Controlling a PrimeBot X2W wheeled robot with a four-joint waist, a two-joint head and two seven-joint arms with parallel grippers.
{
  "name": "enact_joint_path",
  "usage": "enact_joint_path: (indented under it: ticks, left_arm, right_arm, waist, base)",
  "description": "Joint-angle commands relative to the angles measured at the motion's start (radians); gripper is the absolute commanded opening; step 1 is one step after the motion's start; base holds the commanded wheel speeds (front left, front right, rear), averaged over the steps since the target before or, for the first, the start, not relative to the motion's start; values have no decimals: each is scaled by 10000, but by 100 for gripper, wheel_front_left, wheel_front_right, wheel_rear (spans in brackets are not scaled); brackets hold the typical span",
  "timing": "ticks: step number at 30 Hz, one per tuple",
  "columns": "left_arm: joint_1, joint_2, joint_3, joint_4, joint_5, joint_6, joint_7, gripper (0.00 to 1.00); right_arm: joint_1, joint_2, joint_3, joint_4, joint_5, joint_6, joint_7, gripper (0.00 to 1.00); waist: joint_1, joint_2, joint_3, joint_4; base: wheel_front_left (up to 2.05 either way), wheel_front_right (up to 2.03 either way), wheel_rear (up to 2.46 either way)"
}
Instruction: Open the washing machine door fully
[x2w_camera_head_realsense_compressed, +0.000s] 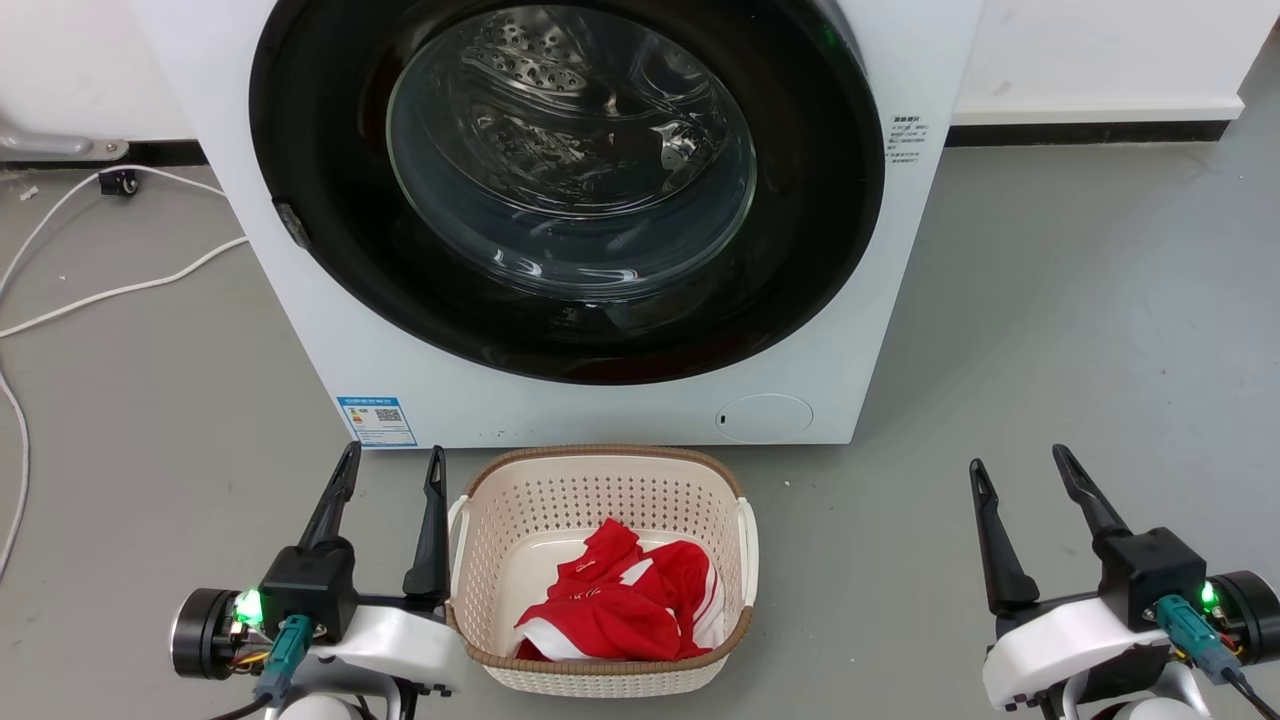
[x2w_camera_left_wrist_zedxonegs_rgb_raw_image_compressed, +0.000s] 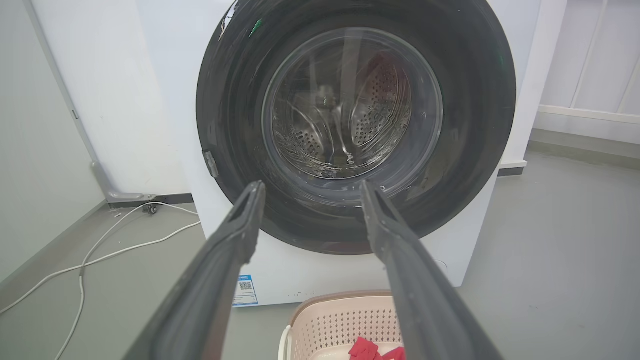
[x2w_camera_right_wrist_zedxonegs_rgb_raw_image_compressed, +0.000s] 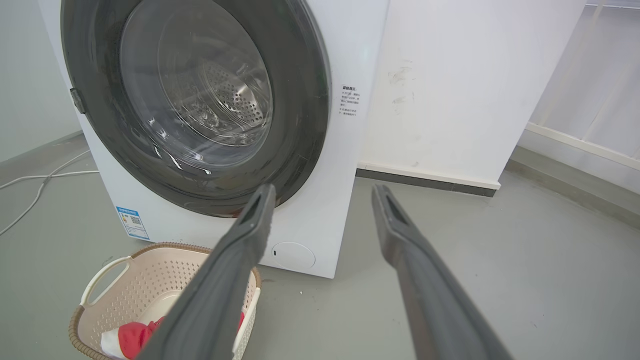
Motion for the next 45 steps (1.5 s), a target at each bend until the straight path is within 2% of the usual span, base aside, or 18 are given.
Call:
enact_joint_path:
  ticks: [1, 21, 22, 23, 24, 31, 39, 42, 45]
  left_arm:
    - [69, 0, 25, 20, 244, 29, -91, 100]
    - [132, -146, 243, 113, 193, -110, -71, 100]
    - [143, -151, 249, 118, 187, -111, -71, 100]
    - [155, -157, 255, 117, 191, -114, -71, 100]
    - [161, -163, 263, 115, 189, -117, -71, 100]
    - [145, -212, 295, 55, 180, -129, -70, 100]
    - [10, -249, 285, -66, 201, -154, -71, 100]
    - [-81, -264, 309, -128, 176, -150, -70, 100]
    - [-192, -287, 355, -222, 118, -164, -70, 100]
  right_arm:
    - [76, 33, 18, 18, -246, -5, -78, 100]
    - [13, 33, -48, 245, 94, -5, 16, 100]
    - [16, 33, -58, 260, 134, -5, 37, 83]
    - [13, 33, -54, 267, 152, -3, 34, 37]
    - [17, 33, -22, 289, 264, -5, 57, 0]
    - [25, 33, -202, 362, 752, -5, 203, 0]
    - [-264, 33, -184, 126, 1553, -5, -202, 0]
    - [-407, 32, -257, 50, 2651, -5, -531, 0]
    - [-732, 33, -348, 198, 5509, -3, -857, 0]
  waist:
    - [0, 0, -2, 1]
    - [0, 0, 35, 33]
    - [0, 0, 34, 32]
    - [0, 0, 36, 31]
    - [0, 0, 38, 31]
    - [0, 0, 86, 22]
    - [0, 0, 313, 34]
    - [0, 0, 470, 43]
    - [0, 0, 659, 64]
  base:
    - [0, 0, 0]
    - [0, 0, 0]
    - [0, 0, 0]
    - [0, 0, 0]
    - [0, 0, 0]
    - [0, 0, 0]
    - [0, 0, 0]
    - [0, 0, 0]
    - [0, 0, 0]
